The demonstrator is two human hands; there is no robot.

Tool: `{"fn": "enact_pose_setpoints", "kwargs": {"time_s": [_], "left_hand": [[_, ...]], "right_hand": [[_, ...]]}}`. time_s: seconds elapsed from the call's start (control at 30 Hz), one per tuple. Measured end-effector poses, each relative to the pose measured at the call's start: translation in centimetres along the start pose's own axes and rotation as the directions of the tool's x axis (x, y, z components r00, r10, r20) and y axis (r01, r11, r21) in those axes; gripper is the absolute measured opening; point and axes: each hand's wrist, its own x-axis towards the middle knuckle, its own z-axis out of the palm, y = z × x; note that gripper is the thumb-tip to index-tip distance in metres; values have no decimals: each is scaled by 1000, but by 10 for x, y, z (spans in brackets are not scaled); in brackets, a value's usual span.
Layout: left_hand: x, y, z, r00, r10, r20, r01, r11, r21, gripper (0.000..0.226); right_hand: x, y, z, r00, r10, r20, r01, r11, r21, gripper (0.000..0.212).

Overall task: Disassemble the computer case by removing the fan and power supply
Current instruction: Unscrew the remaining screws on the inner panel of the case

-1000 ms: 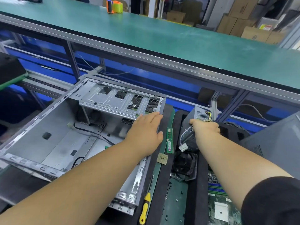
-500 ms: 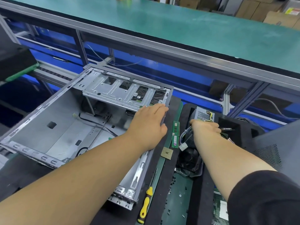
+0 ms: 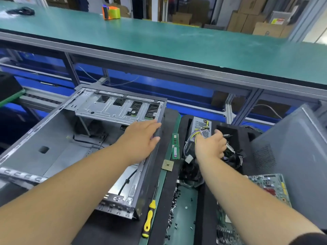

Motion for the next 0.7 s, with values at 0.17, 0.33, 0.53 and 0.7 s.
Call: {"fn": "enact_pose_setpoints", "kwargs": {"time_s": [0.17, 0.33, 0.53, 0.7], "left_hand": [[-39, -18, -14, 993, -77, -85, 53, 966, -252, 42], [-60, -39, -15, 993, -114, -35, 94, 926, -365, 29], [-83, -66, -24, 998, -62, -17, 52, 928, -370, 21], [-109, -108, -35, 997, -82, -10, 72, 922, -381, 21]], "right_hand": [[-59, 28, 5, 976, -156, 155, 145, 986, 80, 28], [-108, 51, 20, 888, -145, 436, 107, 988, 111, 14], [-154, 60, 29, 854, -79, 514, 174, 975, -138, 15], [-191, 55, 34, 827, -72, 558, 259, 929, -264, 29]]}}
